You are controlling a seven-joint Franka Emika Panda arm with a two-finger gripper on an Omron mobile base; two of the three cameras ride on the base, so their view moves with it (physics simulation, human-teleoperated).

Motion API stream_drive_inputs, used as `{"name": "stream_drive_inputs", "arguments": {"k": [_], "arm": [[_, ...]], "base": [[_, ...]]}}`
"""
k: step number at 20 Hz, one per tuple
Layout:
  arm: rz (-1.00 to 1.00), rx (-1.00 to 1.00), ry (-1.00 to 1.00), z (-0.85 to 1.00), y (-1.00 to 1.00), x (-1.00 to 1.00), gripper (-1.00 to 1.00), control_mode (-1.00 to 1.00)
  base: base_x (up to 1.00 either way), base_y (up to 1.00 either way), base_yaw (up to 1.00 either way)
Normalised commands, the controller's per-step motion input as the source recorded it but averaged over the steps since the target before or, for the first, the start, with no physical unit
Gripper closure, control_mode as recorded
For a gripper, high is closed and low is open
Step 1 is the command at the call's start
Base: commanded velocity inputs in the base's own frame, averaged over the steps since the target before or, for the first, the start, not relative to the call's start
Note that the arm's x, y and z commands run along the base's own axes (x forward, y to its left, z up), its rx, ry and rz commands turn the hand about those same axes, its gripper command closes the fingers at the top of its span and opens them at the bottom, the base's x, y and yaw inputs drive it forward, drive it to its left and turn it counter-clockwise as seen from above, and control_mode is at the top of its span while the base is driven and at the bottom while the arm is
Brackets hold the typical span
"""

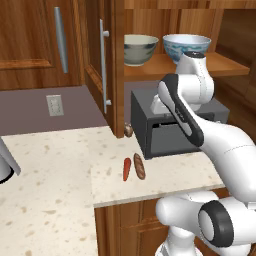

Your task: Pick both bowls and place them on the counter. Then place the carrot in one bowl and place the baguette in the other bowl.

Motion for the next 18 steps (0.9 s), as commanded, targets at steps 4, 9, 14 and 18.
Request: {"name": "stream_drive_inputs", "arguments": {"k": [4, 9, 14, 18], "arm": [[0.0, 0.0, -0.09, 0.0, -0.01, -0.15, -1.0, -1.0], [-0.12, 0.12, -0.19, 0.17, 0.03, -0.21, -1.0, -1.0], [-0.35, 0.25, -0.06, 0.37, 0.11, -0.12, -1.0, -1.0], [-0.33, 0.31, 0.0, 0.43, 0.07, -0.12, -1.0, -1.0]], "base": [[0.0, 0.0, 0.0], [0.0, 0.0, 0.0], [0.0, 0.0, 0.0], [0.0, 0.0, 0.0]]}}
